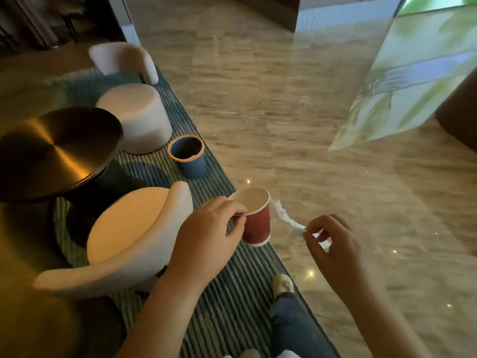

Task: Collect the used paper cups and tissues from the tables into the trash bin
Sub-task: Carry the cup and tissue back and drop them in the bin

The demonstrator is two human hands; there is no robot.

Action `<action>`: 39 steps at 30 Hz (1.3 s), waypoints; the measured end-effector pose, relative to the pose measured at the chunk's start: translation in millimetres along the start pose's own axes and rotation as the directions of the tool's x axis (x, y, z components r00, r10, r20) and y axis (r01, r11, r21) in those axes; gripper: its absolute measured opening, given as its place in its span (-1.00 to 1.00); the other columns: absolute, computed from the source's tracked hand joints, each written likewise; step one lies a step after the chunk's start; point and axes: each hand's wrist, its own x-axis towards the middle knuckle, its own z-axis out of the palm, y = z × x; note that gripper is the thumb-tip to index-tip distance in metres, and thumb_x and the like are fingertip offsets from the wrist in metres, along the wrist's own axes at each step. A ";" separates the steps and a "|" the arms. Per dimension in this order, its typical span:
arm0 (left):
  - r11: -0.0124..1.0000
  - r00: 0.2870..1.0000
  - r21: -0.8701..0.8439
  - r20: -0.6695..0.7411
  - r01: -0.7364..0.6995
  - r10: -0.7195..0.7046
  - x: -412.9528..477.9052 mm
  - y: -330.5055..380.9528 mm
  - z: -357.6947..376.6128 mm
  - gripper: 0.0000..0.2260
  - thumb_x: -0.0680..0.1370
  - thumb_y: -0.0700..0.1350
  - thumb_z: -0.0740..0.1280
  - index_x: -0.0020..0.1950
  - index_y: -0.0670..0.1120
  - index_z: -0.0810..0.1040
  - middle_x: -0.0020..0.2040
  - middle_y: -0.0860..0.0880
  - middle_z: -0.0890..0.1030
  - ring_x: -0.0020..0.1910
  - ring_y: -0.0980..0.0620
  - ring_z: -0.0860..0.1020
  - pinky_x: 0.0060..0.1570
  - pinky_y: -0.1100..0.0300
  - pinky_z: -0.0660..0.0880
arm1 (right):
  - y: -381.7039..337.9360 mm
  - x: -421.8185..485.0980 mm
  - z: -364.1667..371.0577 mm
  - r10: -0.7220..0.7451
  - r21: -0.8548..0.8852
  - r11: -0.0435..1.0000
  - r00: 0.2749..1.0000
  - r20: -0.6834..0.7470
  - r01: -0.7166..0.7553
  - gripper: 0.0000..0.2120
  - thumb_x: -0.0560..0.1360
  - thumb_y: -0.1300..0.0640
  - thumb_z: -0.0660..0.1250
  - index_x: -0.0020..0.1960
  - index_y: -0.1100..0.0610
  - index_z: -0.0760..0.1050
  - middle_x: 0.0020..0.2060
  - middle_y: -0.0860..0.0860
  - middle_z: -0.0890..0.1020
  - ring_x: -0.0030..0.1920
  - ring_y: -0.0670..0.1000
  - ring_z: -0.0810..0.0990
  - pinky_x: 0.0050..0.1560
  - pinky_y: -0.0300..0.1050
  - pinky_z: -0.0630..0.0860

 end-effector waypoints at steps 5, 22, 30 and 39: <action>0.991 0.993 0.075 0.013 0.114 -0.115 90.7 -39.5 31.3 -0.92 0.48 -0.09 0.36 -0.03 0.02 0.58 -0.14 0.16 0.54 -0.12 0.19 0.48 -0.18 0.28 0.46 | 21.7 125.7 23.9 -0.027 0.010 1.000 0.994 0.108 0.026 -0.89 0.45 0.10 0.39 -0.16 -0.08 0.48 -0.19 -0.21 0.51 -0.19 -0.23 0.51 -0.30 -0.24 0.49; 0.810 0.802 0.090 -0.240 0.580 -0.547 336.5 -182.0 28.4 -0.89 0.51 -0.07 0.33 0.02 0.07 0.57 -0.10 0.20 0.51 -0.10 0.21 0.46 -0.17 0.28 0.44 | -27.8 511.8 138.3 -0.352 0.172 0.936 0.842 0.409 0.308 -0.90 0.45 0.10 0.38 -0.13 -0.08 0.50 -0.19 -0.20 0.52 -0.17 -0.19 0.53 -0.24 -0.13 0.55; 0.726 0.711 0.005 -0.210 0.687 -0.671 406.9 -334.6 29.0 -0.88 0.51 -0.08 0.34 0.03 0.06 0.56 -0.07 0.17 0.52 -0.08 0.16 0.50 -0.17 0.26 0.46 | -69.0 641.6 250.4 -0.354 0.071 0.925 0.781 0.514 0.373 -0.92 0.47 0.07 0.38 -0.12 -0.09 0.50 -0.21 -0.21 0.53 -0.19 -0.25 0.51 -0.30 -0.40 0.42; 0.679 0.675 -0.018 -0.091 0.734 -0.732 515.1 -491.0 34.2 -0.88 0.51 -0.13 0.36 0.03 -0.06 0.59 -0.06 0.03 0.55 -0.08 0.06 0.53 -0.10 0.07 0.52 | -106.6 777.3 391.1 -0.366 0.029 0.900 0.716 0.595 0.435 -0.90 0.45 0.16 0.41 -0.11 -0.01 0.53 -0.23 -0.14 0.53 -0.27 -0.14 0.50 -0.28 -0.36 0.36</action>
